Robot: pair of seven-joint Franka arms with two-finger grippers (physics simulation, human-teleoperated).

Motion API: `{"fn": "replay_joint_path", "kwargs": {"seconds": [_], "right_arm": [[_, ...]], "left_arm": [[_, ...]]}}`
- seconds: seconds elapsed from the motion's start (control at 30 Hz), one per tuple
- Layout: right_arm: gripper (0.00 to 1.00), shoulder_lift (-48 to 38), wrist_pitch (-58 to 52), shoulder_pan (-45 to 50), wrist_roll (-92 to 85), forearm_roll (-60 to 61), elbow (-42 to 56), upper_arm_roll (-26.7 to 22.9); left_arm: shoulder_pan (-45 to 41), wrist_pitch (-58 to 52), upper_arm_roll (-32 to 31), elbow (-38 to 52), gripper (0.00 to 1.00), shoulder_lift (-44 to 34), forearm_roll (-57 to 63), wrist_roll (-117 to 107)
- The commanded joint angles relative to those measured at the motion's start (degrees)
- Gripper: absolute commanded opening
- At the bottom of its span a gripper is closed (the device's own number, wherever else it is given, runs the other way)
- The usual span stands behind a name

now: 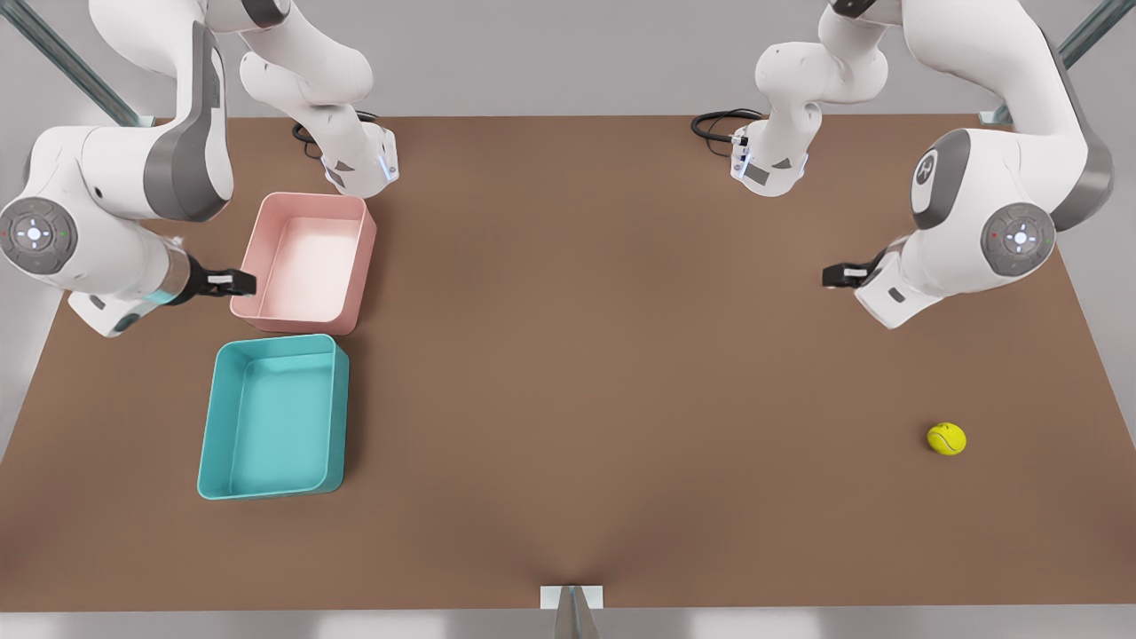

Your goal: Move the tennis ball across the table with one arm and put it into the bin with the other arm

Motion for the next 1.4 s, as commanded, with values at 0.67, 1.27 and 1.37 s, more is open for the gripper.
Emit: {"fn": "replay_joint_path", "kwargs": {"seconds": [0.67,1.27,1.37], "right_arm": [[1.00,2.4,3.6,2.4,-0.1,-1.7,1.4,0.3],[1.00,3.0,3.6,2.4,-0.1,-1.8,1.5,0.3],[1.00,3.0,3.6,2.4,-0.2,-1.8,1.5,0.3]], "left_arm": [[25.7,49.1,5.5,-0.5,0.21,29.9,2.4,144.0],[25.3,65.5,8.4,3.5,0.21,40.2,4.5,141.5],[25.1,65.5,8.4,3.4,0.21,41.1,4.2,136.4]]}}
